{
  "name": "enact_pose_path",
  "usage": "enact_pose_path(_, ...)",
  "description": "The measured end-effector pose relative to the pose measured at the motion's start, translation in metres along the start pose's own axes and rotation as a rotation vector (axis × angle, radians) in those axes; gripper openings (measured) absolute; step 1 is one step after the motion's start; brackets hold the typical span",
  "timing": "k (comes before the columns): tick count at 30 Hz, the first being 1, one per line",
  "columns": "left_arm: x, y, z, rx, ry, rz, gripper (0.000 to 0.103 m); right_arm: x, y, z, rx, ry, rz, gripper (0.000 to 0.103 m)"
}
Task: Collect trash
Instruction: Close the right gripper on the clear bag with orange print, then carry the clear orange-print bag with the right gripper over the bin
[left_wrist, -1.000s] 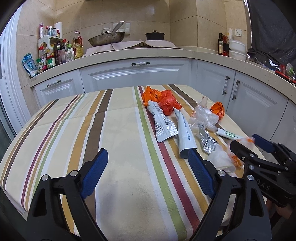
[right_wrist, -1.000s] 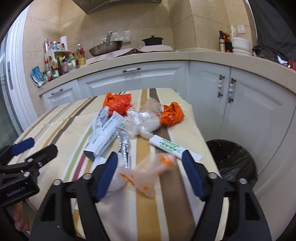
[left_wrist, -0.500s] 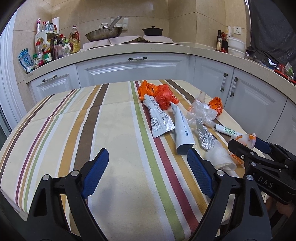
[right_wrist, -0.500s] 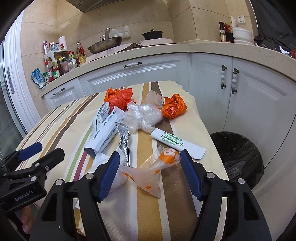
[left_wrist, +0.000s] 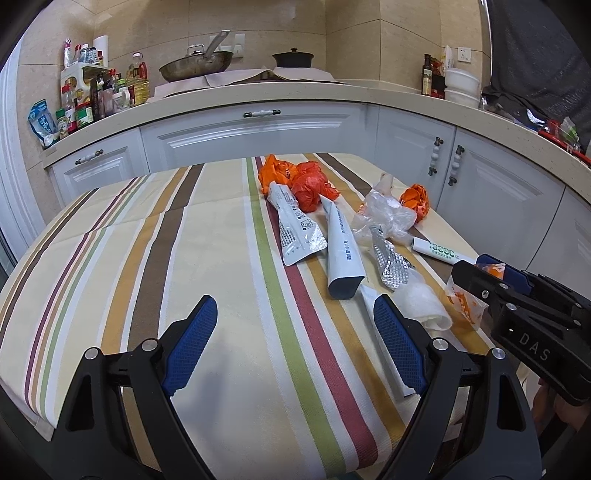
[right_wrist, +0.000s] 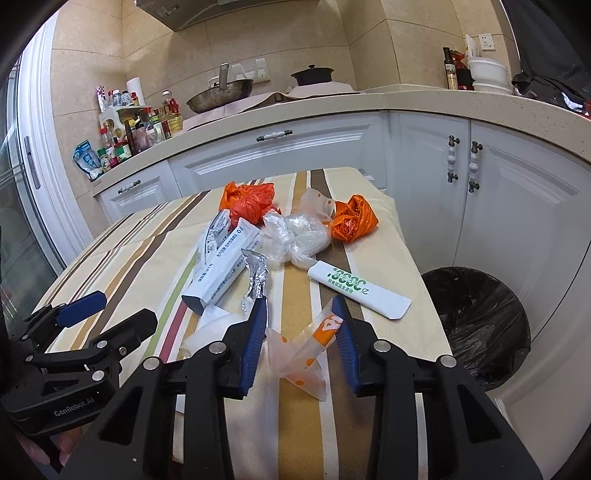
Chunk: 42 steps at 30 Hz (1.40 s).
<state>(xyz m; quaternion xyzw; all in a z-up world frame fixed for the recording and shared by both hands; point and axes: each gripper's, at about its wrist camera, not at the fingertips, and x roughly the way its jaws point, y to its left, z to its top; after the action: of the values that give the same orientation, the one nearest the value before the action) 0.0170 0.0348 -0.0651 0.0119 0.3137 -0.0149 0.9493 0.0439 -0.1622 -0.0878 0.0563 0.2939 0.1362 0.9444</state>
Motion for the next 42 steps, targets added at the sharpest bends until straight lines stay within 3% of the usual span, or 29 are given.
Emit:
enact_pose_path(7,0.0,0.0,0.0,-0.003,0.001,-0.006,0.084,-0.003,-0.001,0.003,-0.004,-0.016,-0.008,0.033)
enact_pose_path(9,-0.001,0.0,-0.001,-0.004,0.004,-0.01,0.084,-0.003,-0.001,0.004,-0.016,-0.014,-0.018,0.019)
enact_pose_path(16,-0.003,-0.009,-0.007,0.01,0.016,-0.047,0.084,-0.002,-0.008,0.002,0.001,0.009,-0.01,0.018)
enact_pose_path(19,-0.003,-0.011,-0.007,0.013,0.014,-0.047,0.084,-0.003,-0.012,0.001,0.029,0.008,-0.004,0.02)
enact_pose_path(21,-0.003,-0.01,-0.006,0.007,0.013,-0.044,0.084,-0.001,-0.013,0.0,0.027,0.017,-0.014,0.032)
enact_pose_path(23,-0.003,-0.009,-0.007,0.005,0.013,-0.041,0.084,0.0,-0.014,-0.003,0.039,0.024,-0.016,0.037)
enact_pose_path(26,-0.003,-0.01,-0.008,0.009,0.016,-0.041,0.084,0.001,-0.015,-0.007,0.04,0.035,-0.019,0.037)
enact_pose_path(28,-0.003,-0.011,-0.009,0.01,0.019,-0.044,0.084,-0.002,-0.015,-0.007,0.036,0.028,-0.019,0.03)
enact_pose_path(30,-0.004,-0.011,-0.009,0.012,0.018,-0.046,0.084,-0.003,-0.013,-0.007,0.019,0.029,-0.025,0.012)
enact_pose_path(42,-0.014,-0.022,-0.019,0.032,0.024,-0.057,0.084,-0.018,-0.012,-0.003,-0.008,-0.009,-0.042,0.01)
